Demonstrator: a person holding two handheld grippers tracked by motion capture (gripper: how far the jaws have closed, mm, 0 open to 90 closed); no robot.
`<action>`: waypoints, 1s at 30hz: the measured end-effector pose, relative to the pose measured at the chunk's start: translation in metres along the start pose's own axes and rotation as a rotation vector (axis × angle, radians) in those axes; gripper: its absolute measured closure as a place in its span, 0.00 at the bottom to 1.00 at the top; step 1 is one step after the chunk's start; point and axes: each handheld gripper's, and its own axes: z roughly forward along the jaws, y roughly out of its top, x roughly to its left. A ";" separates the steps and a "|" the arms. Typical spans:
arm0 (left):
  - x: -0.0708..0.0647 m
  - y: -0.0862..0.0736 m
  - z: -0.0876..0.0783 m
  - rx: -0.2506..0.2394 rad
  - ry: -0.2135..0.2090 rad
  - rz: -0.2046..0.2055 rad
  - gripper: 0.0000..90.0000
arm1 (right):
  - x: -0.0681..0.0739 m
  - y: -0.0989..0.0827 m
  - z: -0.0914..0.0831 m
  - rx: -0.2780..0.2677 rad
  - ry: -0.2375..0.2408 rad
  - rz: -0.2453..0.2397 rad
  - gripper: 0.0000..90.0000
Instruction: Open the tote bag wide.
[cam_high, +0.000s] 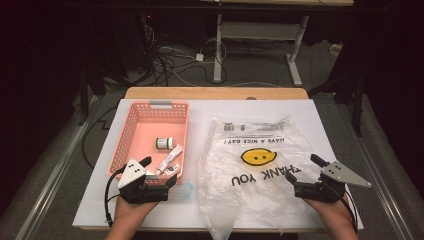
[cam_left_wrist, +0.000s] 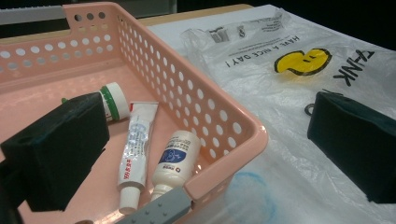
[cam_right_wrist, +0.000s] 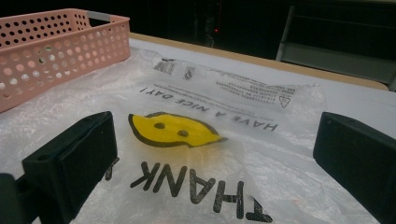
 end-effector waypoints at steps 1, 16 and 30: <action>0.000 0.000 0.000 0.002 -0.002 0.000 0.00 | 0.001 0.000 0.000 -0.002 0.001 0.004 0.00; -0.008 0.001 0.004 0.030 -0.040 0.010 0.00 | -0.004 0.002 -0.007 0.000 -0.005 0.002 0.00; -0.013 0.003 0.005 0.065 -0.047 0.016 0.00 | -0.033 0.004 -0.023 0.028 -0.048 0.037 0.00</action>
